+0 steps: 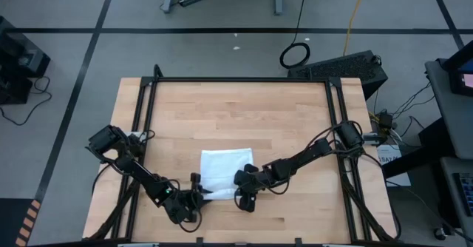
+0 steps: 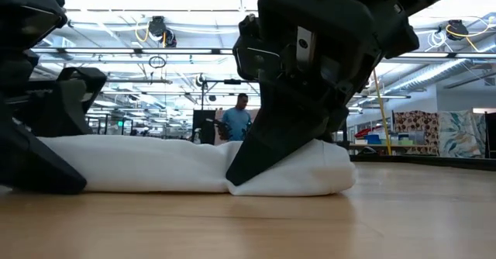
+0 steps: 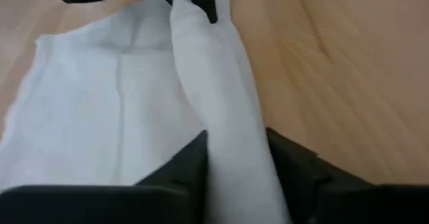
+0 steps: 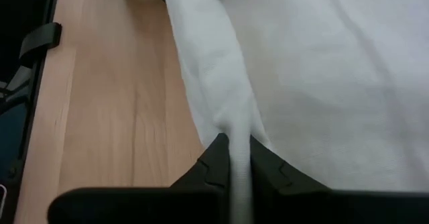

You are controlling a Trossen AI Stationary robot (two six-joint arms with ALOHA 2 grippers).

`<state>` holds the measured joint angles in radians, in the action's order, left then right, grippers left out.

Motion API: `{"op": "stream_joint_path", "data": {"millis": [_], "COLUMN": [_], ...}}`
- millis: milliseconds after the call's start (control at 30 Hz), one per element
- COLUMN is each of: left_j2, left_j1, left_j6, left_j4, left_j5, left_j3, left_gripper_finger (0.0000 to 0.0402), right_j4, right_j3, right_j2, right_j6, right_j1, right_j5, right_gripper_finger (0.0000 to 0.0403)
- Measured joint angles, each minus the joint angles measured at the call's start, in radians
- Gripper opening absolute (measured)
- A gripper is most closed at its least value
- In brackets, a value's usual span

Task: Roll towel
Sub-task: Roll the white towel

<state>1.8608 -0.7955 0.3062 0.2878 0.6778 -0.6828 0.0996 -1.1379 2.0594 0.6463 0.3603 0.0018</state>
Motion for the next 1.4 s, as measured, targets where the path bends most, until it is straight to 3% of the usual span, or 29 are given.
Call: {"op": "stream_joint_path", "data": {"millis": [133,267,467,667,833,1033,1200,1400], "left_j2": [0.001,0.0,-0.012,-0.09,-0.161,-0.173,-0.173,-0.174], "left_j1": [0.003,0.015,0.04,0.059,0.088,0.111,0.116,0.115], "left_j6": [0.049,0.127,0.249,0.362,0.434,0.448,0.466,0.524], "left_j4": [-0.002,-0.005,-0.01,-0.024,-0.018,0.102,0.245,0.272], "left_j5": [-0.038,-0.055,-0.105,-0.204,-0.303,-0.382,-0.401,-0.396], "left_j3": [0.0,0.001,0.002,0.043,0.092,0.148,0.203,0.248], "left_gripper_finger": [0.0064,0.0015,0.0024,0.0025,0.0025,0.0026,0.0026,0.0026], "right_j4": [0.007,-0.018,-0.13,-0.294,-0.183,0.201,0.418,0.463], "right_j3": [0.0,0.003,0.002,0.002,0.064,0.205,0.281,0.282], "right_j2": [-0.004,-0.036,-0.153,-0.207,-0.199,-0.164,-0.116,-0.073], "right_j6": [-0.045,-0.148,-0.351,-0.425,-0.405,-0.506,-0.652,-0.702], "right_j1": [0.008,0.01,0.063,0.208,0.301,0.33,0.262,0.153], "right_j5": [0.028,0.036,0.137,0.395,0.542,0.648,0.621,0.434], "right_gripper_finger": [0.0051,0.0115,0.0219,0.0284,0.0294,0.0295,0.0295,0.0295]}}
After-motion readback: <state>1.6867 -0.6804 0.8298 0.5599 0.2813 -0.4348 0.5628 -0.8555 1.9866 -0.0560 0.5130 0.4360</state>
